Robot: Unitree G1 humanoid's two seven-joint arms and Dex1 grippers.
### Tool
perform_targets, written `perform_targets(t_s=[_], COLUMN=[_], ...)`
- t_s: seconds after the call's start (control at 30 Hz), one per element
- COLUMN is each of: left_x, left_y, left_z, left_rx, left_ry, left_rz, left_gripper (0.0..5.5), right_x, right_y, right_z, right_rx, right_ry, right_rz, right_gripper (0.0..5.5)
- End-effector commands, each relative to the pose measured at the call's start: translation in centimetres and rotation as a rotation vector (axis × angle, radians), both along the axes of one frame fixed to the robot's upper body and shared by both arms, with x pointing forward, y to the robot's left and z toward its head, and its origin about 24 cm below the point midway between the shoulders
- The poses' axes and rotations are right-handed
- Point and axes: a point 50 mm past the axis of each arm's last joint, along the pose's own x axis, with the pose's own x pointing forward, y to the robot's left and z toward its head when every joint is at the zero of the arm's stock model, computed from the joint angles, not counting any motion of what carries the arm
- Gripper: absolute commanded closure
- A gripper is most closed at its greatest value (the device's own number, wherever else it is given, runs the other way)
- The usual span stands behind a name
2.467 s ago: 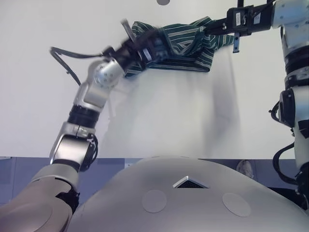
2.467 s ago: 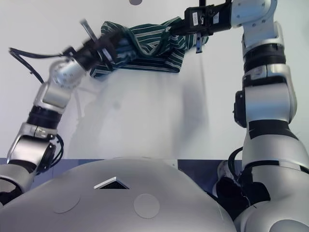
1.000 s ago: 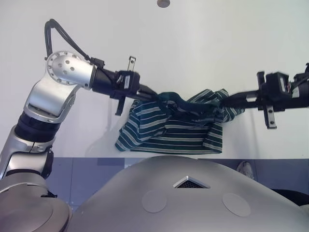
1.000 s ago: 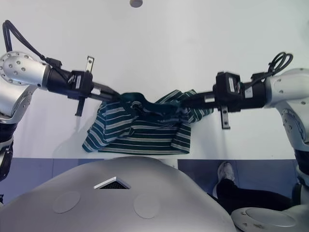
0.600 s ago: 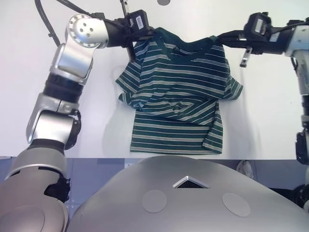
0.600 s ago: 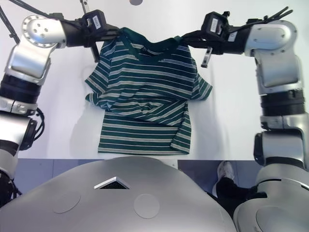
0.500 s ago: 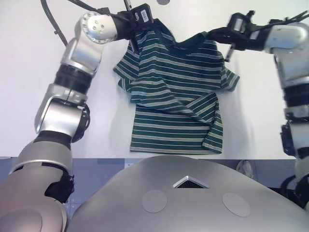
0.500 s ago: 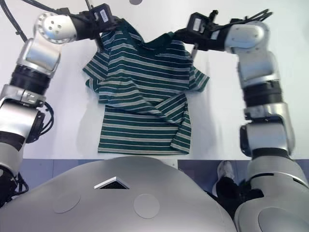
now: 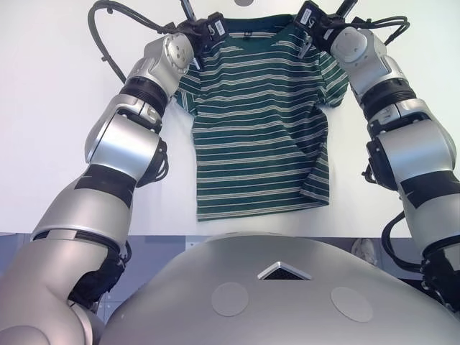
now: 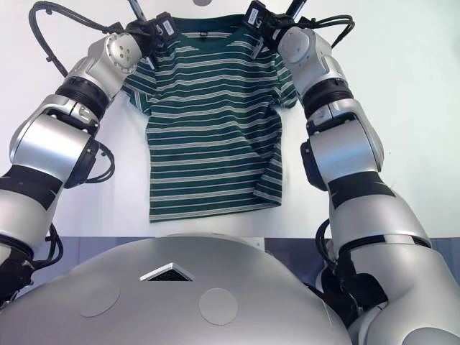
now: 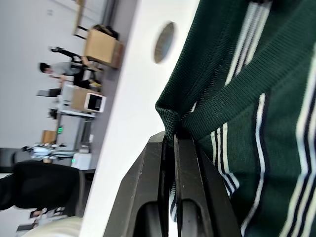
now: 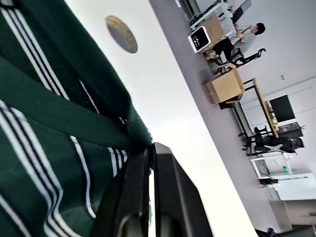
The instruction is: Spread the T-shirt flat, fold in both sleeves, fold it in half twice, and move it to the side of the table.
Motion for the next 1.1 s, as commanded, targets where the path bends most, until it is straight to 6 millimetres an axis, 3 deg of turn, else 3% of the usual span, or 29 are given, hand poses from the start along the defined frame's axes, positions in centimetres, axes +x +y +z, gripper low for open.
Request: perform_targets(t_s=[0.03, 0.17, 0.23, 0.33, 0.37, 0.47, 0.53, 0.57, 0.63, 0.7, 0.87, 0.97, 1.03, 1.1], left_x=[0.8, 1.1, 1.5, 1.9, 2.0, 1.8, 0.2, -0.5, -2.9, -5.2, -9.4, -11.9, -12.3, -12.2], left_y=[-1.7, -2.5, -1.5, 0.3, 1.0, 3.2, 4.8, 5.4, 6.9, 7.8, 9.8, 9.6, 8.8, 7.6], left_z=[2.4, 4.1, 4.4, 4.7, 5.1, 5.2, 3.3, 2.8, 1.5, 0.9, 0.5, -0.2, -1.4, -2.1], left_rx=[-0.055, -0.033, 0.066, 0.098, 0.037, -0.519, -0.831, -0.901, -0.955, -0.946, -0.922, -0.964, -1.066, -1.280], left_ry=[-0.142, -0.298, -0.353, -0.357, -0.363, -0.244, -0.125, -0.091, -0.019, 0.034, 0.134, 0.278, 0.377, 0.471], left_rz=[-0.047, -0.085, -0.045, 0.042, 0.090, 0.370, 0.554, 0.607, 0.699, 0.734, 0.823, 0.830, 0.852, 0.900], left_gripper=[4.99, 4.32, 3.97, 3.95, 3.95, 3.95, 3.67, 3.44, 3.07, 3.07, 3.07, 3.07, 3.07, 3.07], right_x=[0.6, 0.9, 1.2, 1.6, 1.6, 0.2, -2.9, -4.2, -6.5, -8.0, -9.9, -10.7, -10.8, -10.7], right_y=[0.5, 0.5, -0.1, -1.3, -1.7, -2.6, -2.7, -2.7, -2.5, -2.4, -3.1, -3.9, -3.8, -3.4], right_z=[0.9, 1.4, 2.1, 3.8, 4.4, 4.3, 2.5, 2.1, 1.3, 1.0, 0.6, 0.9, 1.1, 1.3], right_rx=[0.020, -0.021, -0.029, 0.011, 0.051, 0.247, 0.372, 0.404, 0.465, 0.502, 0.522, 0.520, 0.521, 0.523], right_ry=[-0.060, -0.147, -0.220, -0.345, -0.385, -0.435, -0.425, -0.420, -0.393, -0.367, -0.343, -0.367, -0.372, -0.372], right_rz=[-0.051, -0.081, -0.143, -0.218, -0.244, -0.286, -0.314, -0.327, -0.368, -0.404, -0.477, -0.518, -0.522, -0.513], right_gripper=[5.00, 4.27, 3.88, 3.52, 3.52, 3.52, 3.44, 3.44, 3.44, 3.44, 3.44, 3.44, 3.44, 3.44])
